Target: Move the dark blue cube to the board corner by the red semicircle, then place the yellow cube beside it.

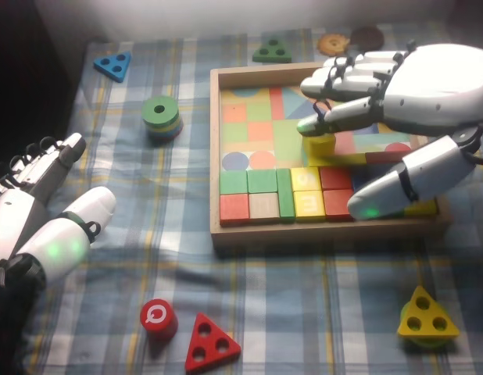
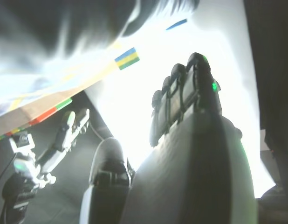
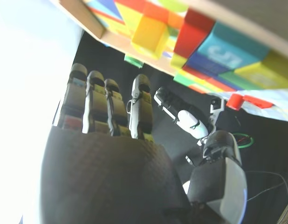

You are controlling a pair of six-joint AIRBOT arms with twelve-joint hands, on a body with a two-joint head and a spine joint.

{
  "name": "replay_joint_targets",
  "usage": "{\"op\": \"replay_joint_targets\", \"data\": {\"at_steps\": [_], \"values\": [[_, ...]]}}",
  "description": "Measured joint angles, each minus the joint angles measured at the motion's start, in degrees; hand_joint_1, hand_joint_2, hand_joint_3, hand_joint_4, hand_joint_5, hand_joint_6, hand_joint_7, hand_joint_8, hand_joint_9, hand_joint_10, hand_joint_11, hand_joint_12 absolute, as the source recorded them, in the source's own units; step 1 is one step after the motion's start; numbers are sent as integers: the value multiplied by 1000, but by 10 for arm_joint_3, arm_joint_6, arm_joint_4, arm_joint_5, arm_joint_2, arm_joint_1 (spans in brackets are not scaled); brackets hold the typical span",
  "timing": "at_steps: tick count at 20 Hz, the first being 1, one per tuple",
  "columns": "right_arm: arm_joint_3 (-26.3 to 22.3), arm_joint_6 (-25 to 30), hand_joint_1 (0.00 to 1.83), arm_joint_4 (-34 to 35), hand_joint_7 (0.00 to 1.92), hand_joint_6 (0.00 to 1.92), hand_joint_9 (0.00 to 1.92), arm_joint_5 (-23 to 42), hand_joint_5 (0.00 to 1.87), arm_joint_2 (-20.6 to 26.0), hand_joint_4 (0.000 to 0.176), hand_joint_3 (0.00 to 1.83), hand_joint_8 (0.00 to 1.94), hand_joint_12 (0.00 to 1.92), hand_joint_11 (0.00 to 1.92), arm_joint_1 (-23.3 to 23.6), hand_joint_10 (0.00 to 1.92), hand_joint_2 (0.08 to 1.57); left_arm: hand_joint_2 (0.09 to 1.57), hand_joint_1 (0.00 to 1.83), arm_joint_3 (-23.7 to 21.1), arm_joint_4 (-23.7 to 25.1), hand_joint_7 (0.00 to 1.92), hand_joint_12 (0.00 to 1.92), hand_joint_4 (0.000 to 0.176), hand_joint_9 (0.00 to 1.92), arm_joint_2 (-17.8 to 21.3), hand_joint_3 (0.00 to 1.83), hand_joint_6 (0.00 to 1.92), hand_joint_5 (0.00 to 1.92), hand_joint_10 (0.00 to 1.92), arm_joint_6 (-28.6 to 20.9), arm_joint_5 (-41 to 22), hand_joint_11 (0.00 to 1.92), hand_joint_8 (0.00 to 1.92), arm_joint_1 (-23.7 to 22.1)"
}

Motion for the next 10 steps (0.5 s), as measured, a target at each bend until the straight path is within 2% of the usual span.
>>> {"op": "replay_joint_targets", "data": {"at_steps": [1, 2, 3, 4, 5, 6, 7, 8, 9, 10], "values": [[3, 0, 0, -2, 0, 16, 0, -2, 359, -3, 75, 0, 0, 0, 0, -2, 0, 836, 1390, 0, 0, -2, 140, 0, 25, 98, 0, 5, 4, 161, 4, 0, 0, 0, 2, 0], [10, 2, 0, -1, 0, 15, 0, -2, 362, -7, 106, 0, 0, 0, 0, -4, 0, 818, 1396, 0, 0, -2, 140, 0, 23, 95, 0, 8, 5, 164, 3, 0, 0, 0, 2, 0], [18, 17, 0, 2, 0, 11, 0, 3, 356, -12, 102, 0, 0, 0, 0, -9, 0, 836, 1401, 0, 0, -1, 135, 0, 18, 93, 0, 10, 3, 159, 2, 0, 0, 0, 0, 0], [26, 29, 0, 1, 0, 8, 0, 7, 353, -15, 106, 0, 0, 0, 0, -11, 0, 840, 1395, 0, 0, 0, 135, 0, 14, 91, 0, 7, 3, 161, 1, 0, 1, 0, 0, -1], [30, 33, 0, -2, 0, 10, 0, 7, 358, -17, 99, 0, 0, 0, 0, -11, 0, 844, 1398, 0, 0, -1, 133, 0, 27, 93, 0, 7, 3, 160, 2, 0, 2, 0, 0, -1], [31, 35, 0, -3, 0, 10, 0, 6, 358, -17, 99, 0, 0, 0, 0, -11, 0, 844, 1398, 0, 0, -1, 133, 0, 27, 93, 0, 7, 3, 160, 2, 0, 2, 0, 0, -1], [31, 36, 0, -7, 0, 10, 0, 5, 364, -17, 63, 0, 0, 0, 0, -11, 0, 849, 1404, 0, 0, -1, 133, 0, 30, 100, 0, 10, 0, 152, 4, 0, 2, 0, 2, -1], [31, 36, 0, -13, 0, 9, 0, 2, 365, -16, 49, 0, 0, 0, 0, -10, 0, 858, 1400, 0, 0, -1, 130, 0, 31, 95, 0, 8, 0, 147, 2, 0, 2, 0, 1, -1], [31, 37, 0, -20, 0, 9, 0, -2, 365, -13, 49, 3, 0, 0, 0, -11, 0, 864, 1405, 0, 0, -1, 132, 0, 21, 94, 0, 10, 2, 150, 2, 0, 2, 0, 2, -1], [31, 37, 0, -21, 0, 6, 0, -3, 360, -10, 62, 0, 0, 0, 0, -10, 0, 856, 1403, 0, 0, -1, 125, 0, 25, 95, 0, 8, 1, 149, 2, 0, 2, 0, 0, -1]]}}
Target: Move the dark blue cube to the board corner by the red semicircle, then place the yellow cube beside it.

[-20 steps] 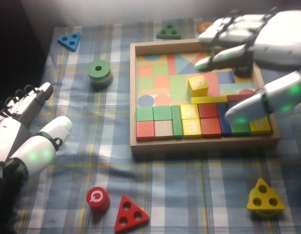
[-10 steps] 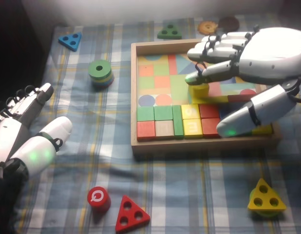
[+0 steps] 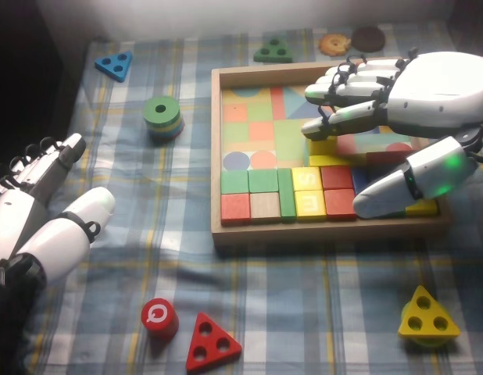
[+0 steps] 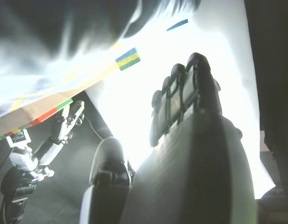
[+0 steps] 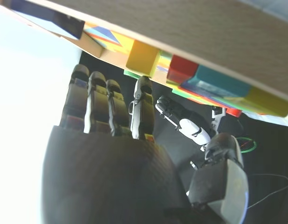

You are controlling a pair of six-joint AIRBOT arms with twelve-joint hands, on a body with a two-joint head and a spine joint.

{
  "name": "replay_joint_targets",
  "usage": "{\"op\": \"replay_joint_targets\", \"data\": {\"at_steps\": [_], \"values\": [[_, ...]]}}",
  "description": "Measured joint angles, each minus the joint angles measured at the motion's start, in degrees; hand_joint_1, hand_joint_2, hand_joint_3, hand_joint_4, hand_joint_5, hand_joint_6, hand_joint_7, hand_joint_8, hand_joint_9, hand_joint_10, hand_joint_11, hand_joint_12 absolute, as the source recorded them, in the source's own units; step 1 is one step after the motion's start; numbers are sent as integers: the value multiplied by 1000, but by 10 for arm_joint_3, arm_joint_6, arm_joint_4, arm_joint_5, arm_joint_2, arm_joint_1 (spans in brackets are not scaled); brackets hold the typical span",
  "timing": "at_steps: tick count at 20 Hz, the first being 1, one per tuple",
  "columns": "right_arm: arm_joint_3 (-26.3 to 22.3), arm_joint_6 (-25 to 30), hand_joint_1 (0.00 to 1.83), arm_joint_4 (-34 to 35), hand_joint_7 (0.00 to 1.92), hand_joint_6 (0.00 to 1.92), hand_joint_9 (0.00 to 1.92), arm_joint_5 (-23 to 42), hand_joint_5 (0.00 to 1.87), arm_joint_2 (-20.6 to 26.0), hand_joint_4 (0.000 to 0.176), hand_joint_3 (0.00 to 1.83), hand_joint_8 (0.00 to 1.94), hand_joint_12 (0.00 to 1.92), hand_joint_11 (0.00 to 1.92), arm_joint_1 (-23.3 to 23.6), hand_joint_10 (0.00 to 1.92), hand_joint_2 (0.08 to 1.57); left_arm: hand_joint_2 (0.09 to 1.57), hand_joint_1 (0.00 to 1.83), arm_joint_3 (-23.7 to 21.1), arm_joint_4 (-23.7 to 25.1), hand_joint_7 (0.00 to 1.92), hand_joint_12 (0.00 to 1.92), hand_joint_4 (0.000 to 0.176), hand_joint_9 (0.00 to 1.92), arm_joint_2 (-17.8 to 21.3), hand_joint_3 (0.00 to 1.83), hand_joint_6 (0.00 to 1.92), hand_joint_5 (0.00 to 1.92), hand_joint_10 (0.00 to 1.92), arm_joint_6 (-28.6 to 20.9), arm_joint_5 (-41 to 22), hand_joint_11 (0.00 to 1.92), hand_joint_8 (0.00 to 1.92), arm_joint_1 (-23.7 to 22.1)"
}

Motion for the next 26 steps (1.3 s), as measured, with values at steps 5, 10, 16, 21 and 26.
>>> {"op": "replay_joint_targets", "data": {"at_steps": [5, 10, 16, 21, 26], "values": [[0, -1, 0, 1, 0, 12, 0, -24, 397, 32, 69, 0, 0, 0, 0, 0, 0, 820, 1391, 0, 0, 0, 128, 0, 35, 99, 0, 1, 2, 152, 4, 0, 0, 0, 4, 0], [2, -40, 0, -2, 0, 0, 0, -47, 347, 37, 168, 0, 0, 0, 0, 16, 0, 792, 1393, 0, 0, 0, 142, 0, 26, 112, 0, 1, 4, 160, 8, 0, 0, 0, 7, 0], [35, -48, 0, 4, 0, 0, 0, -58, 338, 19, 176, 0, 0, 0, 0, 27, 0, 818, 1393, 0, 0, 0, 135, 0, 34, 101, 0, 0, 2, 158, 3, 0, 1, 0, 2, 0], [63, -49, 0, 3, 0, 7, 0, -68, 346, -1, 176, 2, 0, 0, 0, 38, 0, 827, 1391, 0, 0, 0, 131, 0, 24, 111, 0, 0, 2, 159, 7, 0, 5, 0, 4, 0], [75, -51, 0, -3, 0, 4, 0, -78, 346, -8, 150, 0, 0, 0, 0, 50, 0, 820, 1398, 0, 0, 0, 123, 0, 20, 98, 0, 2, 0, 155, 1, 0, 6, 0, 0, 0]]}}
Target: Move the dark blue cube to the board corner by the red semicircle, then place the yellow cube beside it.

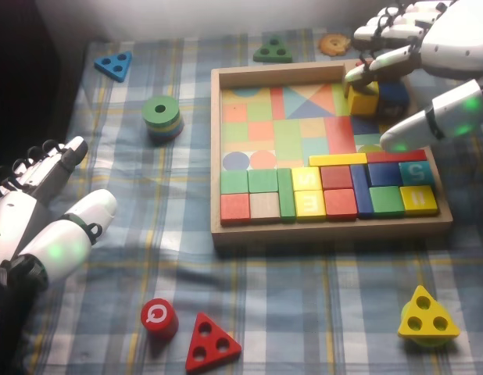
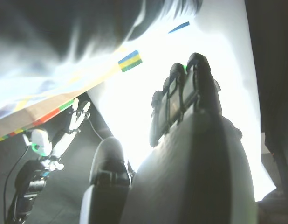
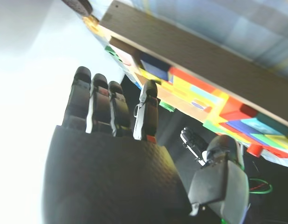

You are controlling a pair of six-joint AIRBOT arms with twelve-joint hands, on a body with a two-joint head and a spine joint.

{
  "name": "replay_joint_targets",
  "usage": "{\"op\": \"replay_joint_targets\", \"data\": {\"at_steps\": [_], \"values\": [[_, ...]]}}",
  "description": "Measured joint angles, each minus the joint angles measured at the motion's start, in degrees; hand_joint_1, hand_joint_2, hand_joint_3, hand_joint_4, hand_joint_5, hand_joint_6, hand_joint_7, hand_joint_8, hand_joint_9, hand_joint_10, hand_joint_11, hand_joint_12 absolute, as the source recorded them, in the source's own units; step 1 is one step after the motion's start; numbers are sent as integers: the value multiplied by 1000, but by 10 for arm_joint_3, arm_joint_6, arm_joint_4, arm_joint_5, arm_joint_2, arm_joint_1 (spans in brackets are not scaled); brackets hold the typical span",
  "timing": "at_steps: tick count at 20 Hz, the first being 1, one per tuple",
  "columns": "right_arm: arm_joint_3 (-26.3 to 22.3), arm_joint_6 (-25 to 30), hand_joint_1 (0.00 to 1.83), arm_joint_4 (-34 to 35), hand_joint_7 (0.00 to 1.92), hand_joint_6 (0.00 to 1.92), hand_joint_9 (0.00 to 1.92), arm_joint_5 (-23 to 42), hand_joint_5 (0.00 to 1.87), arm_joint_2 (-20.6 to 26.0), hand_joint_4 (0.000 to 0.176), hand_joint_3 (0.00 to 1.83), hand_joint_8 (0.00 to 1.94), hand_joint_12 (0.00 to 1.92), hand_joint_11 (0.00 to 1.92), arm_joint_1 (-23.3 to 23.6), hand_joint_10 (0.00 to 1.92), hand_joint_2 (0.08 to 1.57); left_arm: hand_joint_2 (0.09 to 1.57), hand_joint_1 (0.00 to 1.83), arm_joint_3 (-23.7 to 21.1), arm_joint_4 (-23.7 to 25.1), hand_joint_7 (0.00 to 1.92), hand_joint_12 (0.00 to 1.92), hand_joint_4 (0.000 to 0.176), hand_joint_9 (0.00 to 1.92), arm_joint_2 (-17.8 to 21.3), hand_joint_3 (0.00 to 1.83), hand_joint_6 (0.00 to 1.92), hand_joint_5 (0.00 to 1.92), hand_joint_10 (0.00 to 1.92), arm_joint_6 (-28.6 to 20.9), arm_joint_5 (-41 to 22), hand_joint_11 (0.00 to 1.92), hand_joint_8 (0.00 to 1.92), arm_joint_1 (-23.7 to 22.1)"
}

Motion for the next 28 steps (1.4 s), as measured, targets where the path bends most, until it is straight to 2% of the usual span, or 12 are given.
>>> {"op": "replay_joint_targets", "data": {"at_steps": [5, 6, 7, 8, 10, 13, 17, 21, 22, 23, 27, 28], "values": [[-30, -3, 0, 2, 0, 13, 0, -15, 369, 4, 141, 6, 0, 0, 0, 15, 0, 839, 1397, 0, 0, 0, 141, 0, 26, 102, 0, 2, 4, 165, 2, 0, 0, 0, 5, 0], [-42, -3, 0, 2, 0, 20, 0, -10, 390, 7, 110, 7, 0, 0, 0, 18, 0, 842, 1399, 0, 0, 0, 141, 0, 24, 106, 0, 3, 3, 164, 4, 0, 1, 0, 5, 0], [-54, -3, 0, 0, 0, 18, 0, -2, 390, 14, 121, 1, 0, 0, 0, 23, 0, 829, 1400, 0, 0, 0, 140, 0, 25, 106, 0, 3, 2, 162, 4, 0, 1, 0, 4, 0], [-67, -2, 0, 1, 2, 11, 0, 9, 382, 25, 84, 7, 1, 0, 0, 27, 0, 843, 1400, 0, 0, -2, 133, 0, 26, 102, 0, 3, 0, 158, 2, 0, 1, 0, 1, 0], [-78, -3, 0, 21, 11, 16, 0, 25, 394, 43, 63, 14, 4, 0, 0, 29, 0, 858, 1399, 0, 0, -5, 122, 0, 37, 102, 0, 2, 0, 153, 1, 0, 1, 0, 0, 0], [-103, -57, 0, 81, 21, 10, 0, 21, 391, 82, 69, 35, 7, 0, 0, 29, 0, 911, 1381, 0, 0, -4, 129, 0, 45, 110, 0, 0, 1, 154, 5, 0, 1, 0, 3, 1], [-140, -94, 0, 111, 64, 16, 0, 24, 422, 114, 0, 21, 18, 0, 0, 13, 0, 896, 1393, 0, 0, -4, 143, 0, 27, 120, 0, 0, 8, 173, 8, 0, 2, 0, 6, 1], [-149, -94, 0, 109, 46, 15, 0, 27, 434, 108, 20, 0, 5, 0, 0, -11, 0, 857, 1395, 0, 0, -4, 144, 0, 15, 122, 0, 1, 3, 163, 9, 0, 2, 0, 5, 1], [-149, -96, 0, 117, 36, 11, 0, 28, 430, 105, 72, 0, 1, 0, 0, -21, 0, 831, 1382, 0, 0, -4, 130, 0, 28, 101, 0, 0, 0, 154, 0, 0, 2, 0, 0, 1], [-149, -96, 0, 117, 36, 11, 0, 27, 430, 103, 72, 0, 1, 0, 0, -27, 0, 831, 1382, 0, 0, -5, 130, 0, 28, 101, 0, 0, 0, 154, 0, 0, 2, 0, 0, 1], [-149, -96, 0, 113, 29, 5, 0, 23, 428, 90, 137, 0, 0, 0, 0, -43, 0, 823, 1377, 0, 0, -2, 127, 0, 40, 90, 0, 0, 0, 139, 0, 0, 2, 0, 0, 1], [-147, -95, 0, 115, 39, 11, 0, 28, 445, 89, 110, 0, 4, 0, 0, -45, 0, 837, 1387, 0, 0, -2, 124, 0, 34, 87, 0, 0, 0, 136, 0, 0, 2, 0, 0, 1]]}}
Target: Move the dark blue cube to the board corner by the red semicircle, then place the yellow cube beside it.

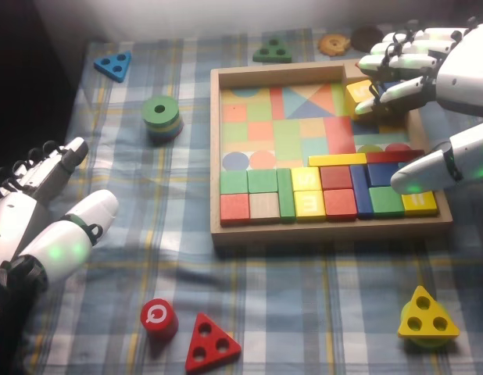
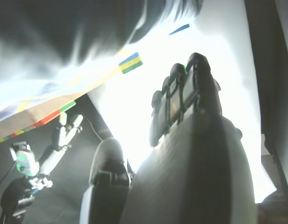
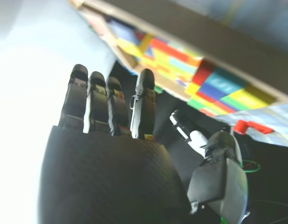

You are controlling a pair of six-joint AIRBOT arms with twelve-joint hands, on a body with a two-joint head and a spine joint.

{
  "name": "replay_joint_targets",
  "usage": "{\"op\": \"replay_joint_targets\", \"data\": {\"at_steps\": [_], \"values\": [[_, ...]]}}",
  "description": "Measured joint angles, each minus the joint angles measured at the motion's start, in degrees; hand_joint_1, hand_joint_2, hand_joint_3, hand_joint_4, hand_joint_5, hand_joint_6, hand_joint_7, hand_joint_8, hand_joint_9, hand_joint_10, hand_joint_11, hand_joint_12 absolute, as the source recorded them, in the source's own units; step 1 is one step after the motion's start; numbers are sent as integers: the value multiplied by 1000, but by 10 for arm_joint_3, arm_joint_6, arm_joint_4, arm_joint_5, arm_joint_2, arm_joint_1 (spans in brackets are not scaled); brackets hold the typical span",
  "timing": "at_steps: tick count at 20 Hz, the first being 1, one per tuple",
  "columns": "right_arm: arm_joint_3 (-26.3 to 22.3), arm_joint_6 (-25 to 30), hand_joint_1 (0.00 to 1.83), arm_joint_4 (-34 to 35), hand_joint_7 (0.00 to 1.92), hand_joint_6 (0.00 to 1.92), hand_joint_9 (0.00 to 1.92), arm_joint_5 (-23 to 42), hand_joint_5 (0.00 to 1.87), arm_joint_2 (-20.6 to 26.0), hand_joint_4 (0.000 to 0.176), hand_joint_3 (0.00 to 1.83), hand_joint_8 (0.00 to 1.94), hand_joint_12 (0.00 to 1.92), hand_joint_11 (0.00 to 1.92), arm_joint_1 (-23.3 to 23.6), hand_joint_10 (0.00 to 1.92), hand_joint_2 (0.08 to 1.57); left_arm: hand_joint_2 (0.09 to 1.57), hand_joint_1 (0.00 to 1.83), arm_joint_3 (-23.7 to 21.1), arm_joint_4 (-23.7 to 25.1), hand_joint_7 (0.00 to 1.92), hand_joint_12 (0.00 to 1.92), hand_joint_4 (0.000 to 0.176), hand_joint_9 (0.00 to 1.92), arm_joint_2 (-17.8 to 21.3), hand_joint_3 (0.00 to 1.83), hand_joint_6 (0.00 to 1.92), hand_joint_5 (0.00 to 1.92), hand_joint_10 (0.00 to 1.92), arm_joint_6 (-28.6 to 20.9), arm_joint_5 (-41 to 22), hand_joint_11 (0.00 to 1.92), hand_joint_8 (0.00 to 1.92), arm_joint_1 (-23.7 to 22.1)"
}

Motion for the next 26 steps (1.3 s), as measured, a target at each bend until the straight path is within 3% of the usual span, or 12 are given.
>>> {"op": "replay_joint_targets", "data": {"at_steps": [1, 4, 6, 9, 10, 12, 14, 17, 20, 21, 25, 26], "values": [[6, 0, 0, 0, 44, 10, 0, 3, 446, -4, 90, 1, 6, 0, 0, -4, 0, 852, 1390, 0, 0, -2, 134, 0, 32, 100, 0, 1, 5, 148, 6, 0, 0, 0, 4, 0], [23, 0, 0, -1, 34, 2, 0, -4, 431, -21, 95, 3, 1, 0, 0, -9, 0, 858, 1390, 0, 0, -1, 140, 0, 26, 109, 0, 1, 6, 152, 10, 0, 0, 0, 6, 0], [42, 0, 0, -4, 25, 4, 0, -9, 437, -32, 133, 0, 2, 0, 0, -9, 0, 799, 1378, 0, 0, 1, 115, 0, 42, 101, 0, 0, 3, 146, 6, 0, 0, 0, 0, 0], [60, 0, 0, -4, 5, 0, 0, -15, 428, -37, 139, 0, 0, 0, 0, -9, 0, 790, 1367, 0, 0, -2, 124, 0, 46, 107, 0, 0, 5, 155, 7, 0, 0, 0, 4, 0], [64, 0, 0, -4, 0, 0, 0, -16, 402, -41, 158, 0, 0, 0, 0, -9, 0, 776, 1361, 0, 0, -1, 118, 0, 45, 97, 0, 0, 2, 147, 3, 0, 0, 0, 1, 0], [70, 0, 0, -4, 0, 0, 0, -19, 377, -45, 163, 0, 0, 0, 0, -9, 0, 761, 1365, 0, 0, 0, 115, 0, 45, 101, 0, 0, 0, 138, 4, 0, 0, 0, 1, 0], [70, 0, 0, -4, 0, 2, 0, -19, 362, -46, 159, 0, 0, 0, 0, -9, 0, 790, 1371, 0, 0, -1, 115, 0, 54, 101, 0, 0, 0, 132, 4, 0, 0, 0, 1, 0], [70, 0, 0, -5, 0, 5, 0, -19, 369, -46, 157, 0, 0, 0, 0, -5, 0, 793, 1373, 0, 0, -1, 133, 0, 43, 112, 0, 0, 11, 160, 8, 0, 0, 0, 7, 0], [64, 0, 0, -3, 0, 6, 0, -20, 374, -45, 124, 0, 0, 0, 0, -4, 0, 784, 1371, 0, 0, -1, 132, 0, 44, 111, 0, 0, 7, 156, 7, 0, 0, 0, 5, 0], [53, 0, 0, -4, 0, 2, 0, -22, 367, -44, 143, 0, 0, 0, 0, -4, 0, 798, 1369, 0, 0, -2, 134, 0, 44, 109, 0, 0, 6, 156, 6, 0, 0, 0, 5, 0], [20, 0, 0, -8, 0, 4, 0, -5, 378, -24, 173, 0, 0, 0, 0, -4, 0, 775, 1371, 0, 0, -2, 127, 0, 41, 104, 0, 0, 3, 140, 4, 0, 0, 0, 4, 0], [16, 0, 0, -7, 0, 5, 0, -3, 380, -19, 167, 0, 0, 0, 0, -4, 0, 779, 1368, 0, 0, -3, 124, 0, 49, 96, 0, 0, 3, 140, 1, 0, 0, 0, 2, 0]]}}
